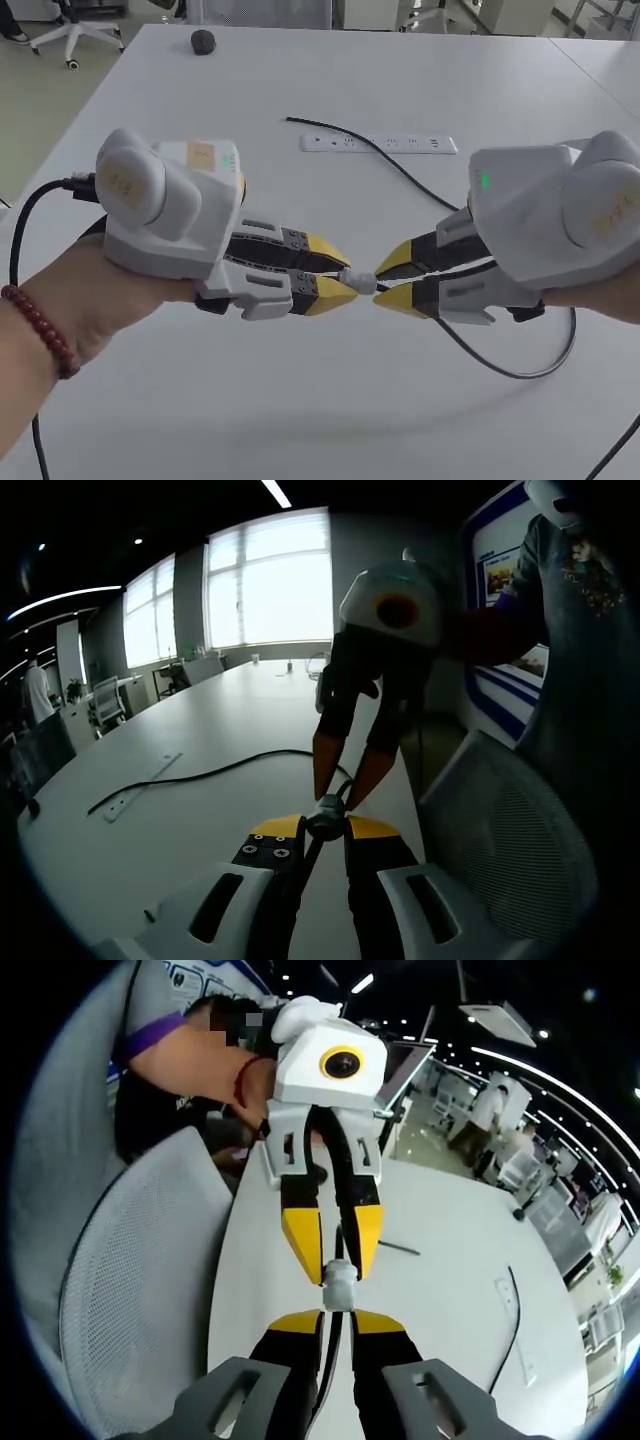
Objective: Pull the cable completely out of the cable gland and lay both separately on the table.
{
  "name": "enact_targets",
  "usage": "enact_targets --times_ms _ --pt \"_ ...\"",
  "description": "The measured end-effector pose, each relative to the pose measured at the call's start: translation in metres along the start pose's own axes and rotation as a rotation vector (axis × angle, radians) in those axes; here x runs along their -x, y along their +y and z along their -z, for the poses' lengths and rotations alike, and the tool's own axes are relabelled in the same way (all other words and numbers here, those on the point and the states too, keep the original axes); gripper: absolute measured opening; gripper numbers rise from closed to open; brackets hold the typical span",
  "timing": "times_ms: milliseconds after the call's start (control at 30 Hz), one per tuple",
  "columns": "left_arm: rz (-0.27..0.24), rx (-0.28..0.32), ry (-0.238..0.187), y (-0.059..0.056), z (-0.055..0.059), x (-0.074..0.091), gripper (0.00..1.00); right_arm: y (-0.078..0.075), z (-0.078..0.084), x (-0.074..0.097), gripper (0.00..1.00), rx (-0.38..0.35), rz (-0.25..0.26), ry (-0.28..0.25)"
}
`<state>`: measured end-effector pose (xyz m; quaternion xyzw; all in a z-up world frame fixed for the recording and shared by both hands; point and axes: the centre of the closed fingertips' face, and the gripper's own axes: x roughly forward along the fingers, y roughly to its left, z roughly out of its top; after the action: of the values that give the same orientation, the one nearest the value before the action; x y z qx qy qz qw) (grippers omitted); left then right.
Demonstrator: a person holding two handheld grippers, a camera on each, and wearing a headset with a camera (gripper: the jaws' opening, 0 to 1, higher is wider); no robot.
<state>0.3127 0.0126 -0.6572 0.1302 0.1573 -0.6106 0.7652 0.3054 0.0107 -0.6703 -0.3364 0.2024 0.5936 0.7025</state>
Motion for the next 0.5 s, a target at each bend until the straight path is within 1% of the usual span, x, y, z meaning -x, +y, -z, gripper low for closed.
enact_targets --times_ms 133,233,500 --pt "0.005 -0.003 -0.002 -0.0015 -0.0004 -0.0005 0.16 -0.0013 0.0045 -0.0010 0.02 0.006 -0.003 0.015" --pt "0.005 -0.002 -0.004 -0.0011 -0.0014 0.0003 0.16 -0.0012 0.0049 -0.0016 0.00 0.006 -0.005 0.016" --pt "0.006 -0.007 -0.003 0.0010 -0.0011 0.0011 0.16 -0.0026 0.0067 -0.0024 0.00 0.008 -0.009 0.022"
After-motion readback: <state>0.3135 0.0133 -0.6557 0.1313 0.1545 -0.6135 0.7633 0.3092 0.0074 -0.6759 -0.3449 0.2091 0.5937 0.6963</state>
